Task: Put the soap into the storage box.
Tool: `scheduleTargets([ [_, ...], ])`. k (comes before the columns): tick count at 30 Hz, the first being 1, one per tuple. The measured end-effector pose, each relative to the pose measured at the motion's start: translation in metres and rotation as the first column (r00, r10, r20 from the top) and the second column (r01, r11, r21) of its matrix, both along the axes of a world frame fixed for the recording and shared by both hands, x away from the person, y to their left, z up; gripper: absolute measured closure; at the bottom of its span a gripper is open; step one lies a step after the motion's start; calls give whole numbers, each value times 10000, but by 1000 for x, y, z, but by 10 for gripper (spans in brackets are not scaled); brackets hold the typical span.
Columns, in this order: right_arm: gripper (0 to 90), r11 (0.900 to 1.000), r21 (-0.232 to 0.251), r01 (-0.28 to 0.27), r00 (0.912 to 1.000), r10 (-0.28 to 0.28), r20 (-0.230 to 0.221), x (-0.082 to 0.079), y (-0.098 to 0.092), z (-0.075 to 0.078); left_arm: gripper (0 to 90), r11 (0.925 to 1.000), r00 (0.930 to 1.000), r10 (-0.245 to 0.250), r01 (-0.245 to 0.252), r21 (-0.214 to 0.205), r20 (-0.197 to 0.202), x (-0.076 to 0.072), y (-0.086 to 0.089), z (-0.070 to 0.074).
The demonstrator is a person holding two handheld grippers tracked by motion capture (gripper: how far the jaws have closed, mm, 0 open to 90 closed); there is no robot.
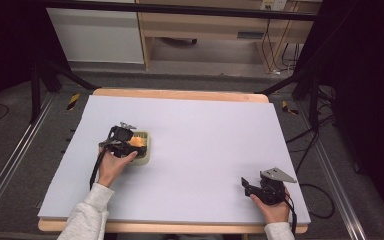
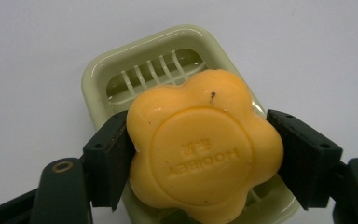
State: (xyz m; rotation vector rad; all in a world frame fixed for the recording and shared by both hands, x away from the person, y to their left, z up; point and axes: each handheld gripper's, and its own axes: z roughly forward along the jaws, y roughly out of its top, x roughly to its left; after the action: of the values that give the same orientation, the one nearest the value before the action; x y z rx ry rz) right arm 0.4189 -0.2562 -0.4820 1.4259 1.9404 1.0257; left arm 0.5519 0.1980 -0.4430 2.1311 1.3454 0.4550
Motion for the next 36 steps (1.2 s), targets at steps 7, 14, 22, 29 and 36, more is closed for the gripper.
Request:
scheduleTargets([
  [7, 243, 10000, -43, -11, 10000, 11, 28, 0, 0, 0, 260, 10000, 10000, 4, -4, 40, 65, 0, -1, -1],
  [14, 244, 10000, -43, -38, 10000, 38, 16, 0, 0, 0, 260, 10000, 10000, -4, 4, 55, 86, 0, -1, -1],
  [22, 244, 10000, -55, -41, 10000, 42, 18, 0, 0, 0, 257, 10000, 9999, 1, -2, 94, 113, 0, -2, -1],
  [29, 245, 10000, -62, -43, 10000, 43, 22, 0, 0, 0, 252, 10000, 9993, -42, 42, 20, 358, -2, -2, 3],
  [36, 246, 10000, -47, -13, 10000, 13, 16, 0, 0, 0, 251, 9998, 9976, 15, 1, -221, 687, -6, 0, 10],
])
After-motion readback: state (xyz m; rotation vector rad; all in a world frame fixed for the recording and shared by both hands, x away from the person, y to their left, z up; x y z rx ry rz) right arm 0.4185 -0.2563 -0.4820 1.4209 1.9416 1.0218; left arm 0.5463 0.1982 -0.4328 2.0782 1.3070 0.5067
